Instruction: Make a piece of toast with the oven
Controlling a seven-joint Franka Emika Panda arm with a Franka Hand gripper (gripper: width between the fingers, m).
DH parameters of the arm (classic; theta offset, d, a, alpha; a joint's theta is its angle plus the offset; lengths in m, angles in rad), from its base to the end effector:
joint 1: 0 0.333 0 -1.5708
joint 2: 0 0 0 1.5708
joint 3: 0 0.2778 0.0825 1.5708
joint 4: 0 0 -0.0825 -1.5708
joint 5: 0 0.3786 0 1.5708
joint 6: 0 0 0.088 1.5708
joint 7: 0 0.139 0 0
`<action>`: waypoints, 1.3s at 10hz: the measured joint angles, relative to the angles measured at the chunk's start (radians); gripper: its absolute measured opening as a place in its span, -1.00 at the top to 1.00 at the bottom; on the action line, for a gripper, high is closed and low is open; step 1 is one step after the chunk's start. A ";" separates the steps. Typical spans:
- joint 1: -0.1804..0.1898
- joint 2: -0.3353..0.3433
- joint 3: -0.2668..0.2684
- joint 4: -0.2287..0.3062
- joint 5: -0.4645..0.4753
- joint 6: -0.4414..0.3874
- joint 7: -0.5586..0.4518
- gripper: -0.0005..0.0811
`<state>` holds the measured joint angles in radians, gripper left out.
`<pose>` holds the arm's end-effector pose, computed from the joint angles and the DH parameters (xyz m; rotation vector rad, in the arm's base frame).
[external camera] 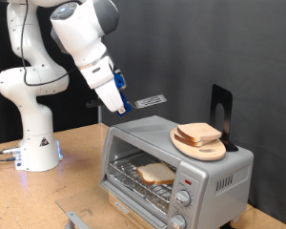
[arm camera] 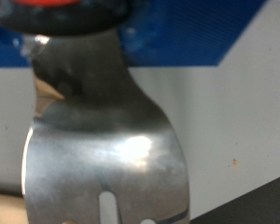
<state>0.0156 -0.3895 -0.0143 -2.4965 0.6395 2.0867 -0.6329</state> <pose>0.4313 0.0471 0.3715 -2.5690 -0.3955 -0.2041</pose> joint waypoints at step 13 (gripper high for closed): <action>0.063 0.033 0.256 -0.117 0.013 0.345 0.171 -0.21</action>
<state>0.0784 -0.3562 0.2413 -2.6137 0.6525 2.4317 -0.4622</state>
